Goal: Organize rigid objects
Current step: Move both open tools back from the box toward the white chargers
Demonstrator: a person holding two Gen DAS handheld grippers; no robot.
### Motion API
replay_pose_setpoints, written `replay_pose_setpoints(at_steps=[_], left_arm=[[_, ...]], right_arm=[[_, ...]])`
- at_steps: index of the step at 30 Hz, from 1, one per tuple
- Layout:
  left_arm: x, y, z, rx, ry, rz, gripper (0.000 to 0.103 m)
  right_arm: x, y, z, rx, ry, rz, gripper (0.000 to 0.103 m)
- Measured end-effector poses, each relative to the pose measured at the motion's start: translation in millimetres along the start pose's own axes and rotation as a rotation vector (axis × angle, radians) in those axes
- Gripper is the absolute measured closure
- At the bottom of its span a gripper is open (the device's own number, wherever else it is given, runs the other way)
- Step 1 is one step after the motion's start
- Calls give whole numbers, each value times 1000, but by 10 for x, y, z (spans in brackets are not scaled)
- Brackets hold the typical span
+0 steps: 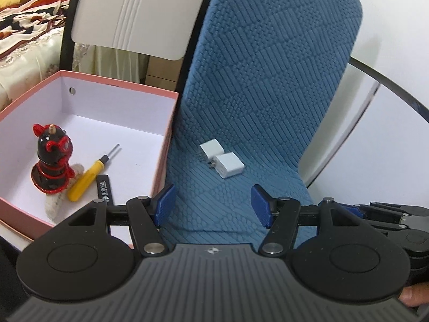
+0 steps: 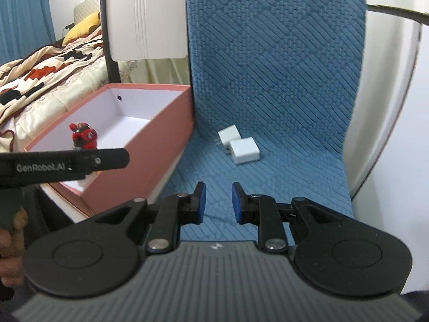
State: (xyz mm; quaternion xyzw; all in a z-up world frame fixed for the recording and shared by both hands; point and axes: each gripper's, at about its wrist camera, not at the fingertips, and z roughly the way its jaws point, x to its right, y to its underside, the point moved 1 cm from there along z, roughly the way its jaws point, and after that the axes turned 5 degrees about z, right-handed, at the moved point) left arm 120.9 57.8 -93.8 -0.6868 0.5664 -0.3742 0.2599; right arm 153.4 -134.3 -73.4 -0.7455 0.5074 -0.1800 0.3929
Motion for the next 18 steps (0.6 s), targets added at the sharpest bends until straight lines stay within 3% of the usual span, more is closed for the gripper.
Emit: replay_pose_setpoints(at_steps=[18], left_arm=[[222,43,119,-8,33,58,36]], right_arm=[[289,229,-7,10,49,60,79]])
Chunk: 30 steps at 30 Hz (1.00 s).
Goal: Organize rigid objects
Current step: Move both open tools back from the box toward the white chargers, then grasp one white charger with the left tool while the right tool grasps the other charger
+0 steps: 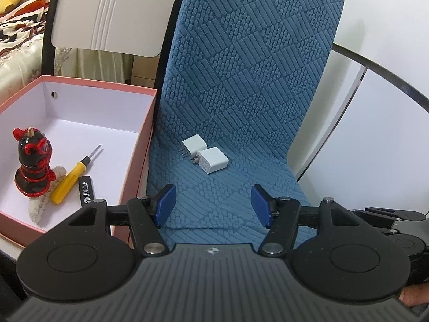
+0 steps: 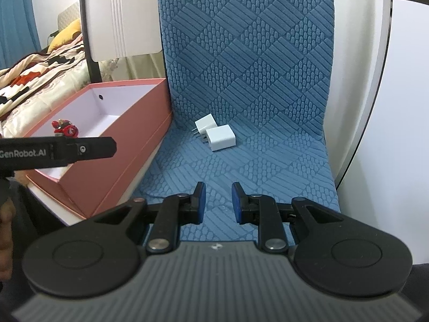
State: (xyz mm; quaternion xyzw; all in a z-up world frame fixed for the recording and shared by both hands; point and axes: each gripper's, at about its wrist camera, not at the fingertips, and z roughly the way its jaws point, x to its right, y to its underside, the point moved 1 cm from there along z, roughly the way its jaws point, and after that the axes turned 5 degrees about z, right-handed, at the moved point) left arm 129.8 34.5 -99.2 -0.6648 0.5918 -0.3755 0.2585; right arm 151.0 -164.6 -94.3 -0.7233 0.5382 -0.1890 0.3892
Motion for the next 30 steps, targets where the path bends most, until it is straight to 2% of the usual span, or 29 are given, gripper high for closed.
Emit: replay_pose_setpoints(at_steps=[15,20,22,30], left_arm=[[101,-30,471,-45,0,5,36],[123,-46,741,-54,-11,1,38],[120,-56,880,-63,-13,-4,42],[16,-155,1413,-67,-27,-42,43]], right_arm=[[317,-43,358,-3,5,45,79],[398,-101,544,1,-25,49,79],[435,-137,626,2,-30,43,79],[520,-269,1056,-35,-78,-4,77]])
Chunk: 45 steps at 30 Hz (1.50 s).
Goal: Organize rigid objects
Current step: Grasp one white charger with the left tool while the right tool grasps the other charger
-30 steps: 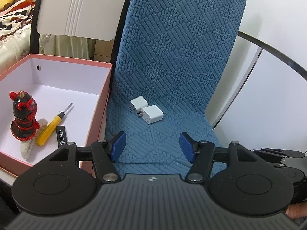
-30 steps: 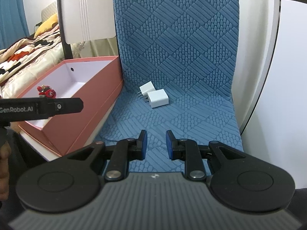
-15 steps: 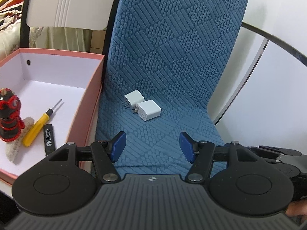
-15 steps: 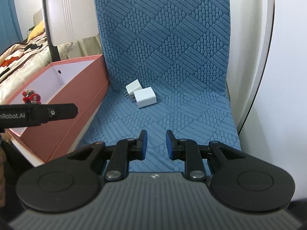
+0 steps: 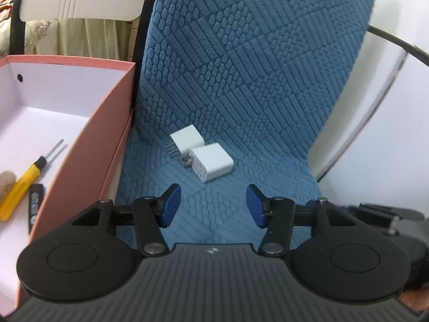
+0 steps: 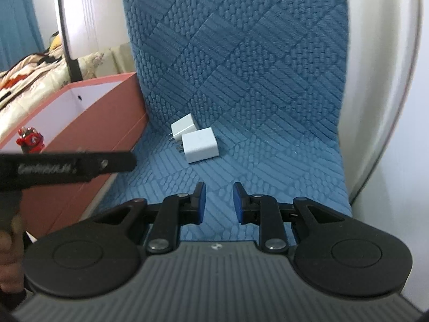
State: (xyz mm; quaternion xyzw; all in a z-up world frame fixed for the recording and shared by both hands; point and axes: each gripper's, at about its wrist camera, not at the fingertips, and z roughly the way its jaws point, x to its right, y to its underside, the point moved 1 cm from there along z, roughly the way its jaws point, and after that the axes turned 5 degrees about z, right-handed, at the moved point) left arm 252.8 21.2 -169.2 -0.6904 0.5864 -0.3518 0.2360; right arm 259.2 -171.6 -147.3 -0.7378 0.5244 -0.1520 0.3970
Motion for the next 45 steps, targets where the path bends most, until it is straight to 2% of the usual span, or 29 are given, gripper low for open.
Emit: replay_pose_setpoints(at_steps=[10,15,17,19,24,27,40,45], left_arm=[[-153,-340,616,-11,-13,-65,43],[-284,-447,858,-21,-9,-103,43],[-316,-488,945,-25,-5,-109,42],[-335,-521,1043,-36,-3,-109,41],[-410,-571,1241,-51,-24,-119,41],[-467,-584,1325,-59,-31,-130,41],[-544,-649,1568,-86,-21,-128,41],[-542,-651,1693,-106,-26,-109,40]], right_arm=[[-77,-155,509,-42,-94,-84,77],[-62,-238,718,-43,-103,-114,77],[-52,-275,819,-54,-108,-118,68],[-40,-289,908,-55,-105,-117,52],[-37,-322,1112,-82,-105,-140,51],[-61,-326,1190,-84,-103,-158,40],[-149,-338,1479,-110,-107,-172,40],[-196,-362,1557,-94,-114,-168,41]])
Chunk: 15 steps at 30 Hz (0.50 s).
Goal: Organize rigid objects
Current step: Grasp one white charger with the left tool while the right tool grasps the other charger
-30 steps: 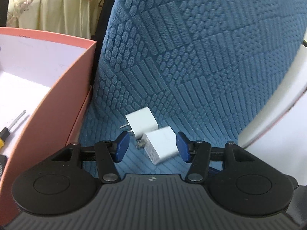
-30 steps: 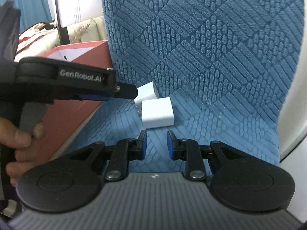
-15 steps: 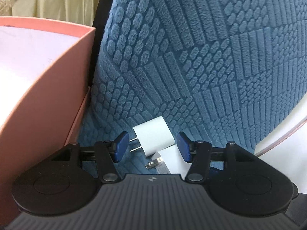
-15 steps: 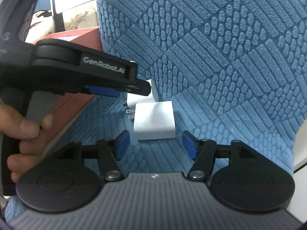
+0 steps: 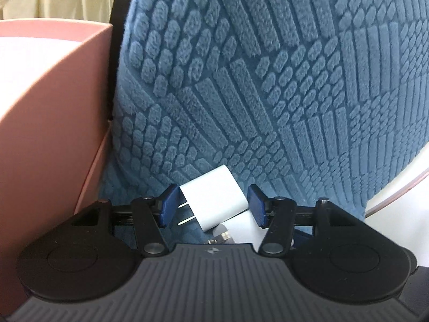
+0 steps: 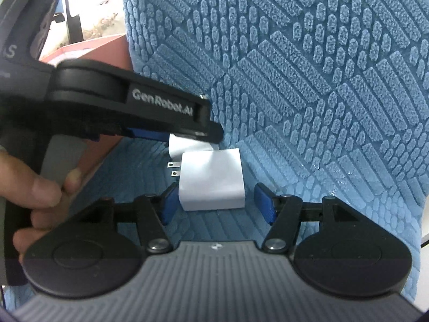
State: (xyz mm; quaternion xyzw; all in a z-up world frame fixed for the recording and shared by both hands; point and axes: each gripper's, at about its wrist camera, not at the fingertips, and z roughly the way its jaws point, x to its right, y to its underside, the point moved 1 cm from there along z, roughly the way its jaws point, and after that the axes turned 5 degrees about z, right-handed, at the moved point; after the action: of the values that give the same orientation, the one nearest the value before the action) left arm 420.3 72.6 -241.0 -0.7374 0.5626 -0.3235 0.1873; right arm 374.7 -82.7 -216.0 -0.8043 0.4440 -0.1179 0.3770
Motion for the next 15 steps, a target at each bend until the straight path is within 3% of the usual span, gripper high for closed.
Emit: replay_pose_setpoints(at_steps=[5,15], left_arm=[[12,-9,69,-4,2,8,40],[179,64,119,-5,-17,36,40]], right_arm=[[-50,-54,137,-8,2,-20,49],[-117,-93,168,-32,28,-22,49]])
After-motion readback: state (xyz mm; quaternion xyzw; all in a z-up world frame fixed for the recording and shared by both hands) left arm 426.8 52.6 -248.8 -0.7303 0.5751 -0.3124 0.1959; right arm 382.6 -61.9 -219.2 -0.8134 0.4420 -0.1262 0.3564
